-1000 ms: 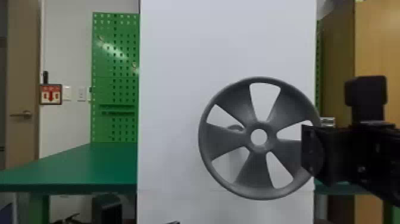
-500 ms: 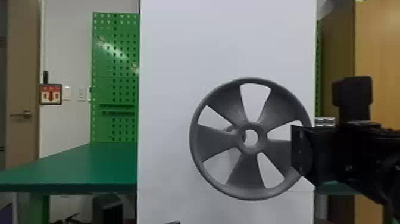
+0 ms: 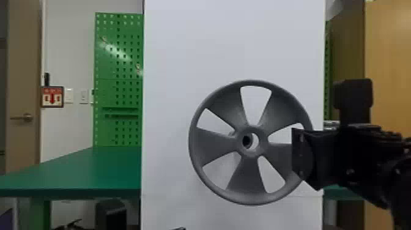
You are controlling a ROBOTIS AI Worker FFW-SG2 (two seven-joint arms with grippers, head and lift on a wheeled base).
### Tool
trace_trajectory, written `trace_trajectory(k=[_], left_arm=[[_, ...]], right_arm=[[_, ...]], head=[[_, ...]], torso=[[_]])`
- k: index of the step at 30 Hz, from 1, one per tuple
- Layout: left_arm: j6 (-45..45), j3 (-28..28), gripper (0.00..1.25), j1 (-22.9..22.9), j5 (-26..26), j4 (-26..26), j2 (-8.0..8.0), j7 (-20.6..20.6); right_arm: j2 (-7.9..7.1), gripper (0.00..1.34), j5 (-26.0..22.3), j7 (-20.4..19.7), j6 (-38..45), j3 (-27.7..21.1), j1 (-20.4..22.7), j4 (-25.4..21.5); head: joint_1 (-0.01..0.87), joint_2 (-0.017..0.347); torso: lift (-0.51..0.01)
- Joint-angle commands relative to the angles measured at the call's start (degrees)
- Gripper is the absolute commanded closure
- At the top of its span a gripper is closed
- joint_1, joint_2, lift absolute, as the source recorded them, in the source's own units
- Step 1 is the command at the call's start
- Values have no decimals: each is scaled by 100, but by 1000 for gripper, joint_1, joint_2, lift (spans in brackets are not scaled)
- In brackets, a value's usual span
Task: Hold the wheel and insert it
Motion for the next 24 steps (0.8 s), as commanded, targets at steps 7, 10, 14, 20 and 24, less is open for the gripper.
trace_trajectory(k=[7,10,14,20,24], left_arm=[[0,-10,502,-8,1,0,0,0],[0,-10,502,-8,1,0,0,0],[0,-10,502,-8,1,0,0,0],[0,-10,502,-8,1,0,0,0],[0,-10,502,-8,1,0,0,0]], right_arm=[[34,1062,-18,0,-56,49,-8,45],[34,1062,-18,0,-65,49,-8,54],[34,1062,-27,0,-74,49,-8,54],[34,1062,-36,0,-100,84,-17,54],[34,1062,-36,0,-109,75,-17,62]], head=[[0,12],[0,12],[0,12],[0,12],[0,12]], torso=[[-492],[-492],[-492],[-492],[-492]])
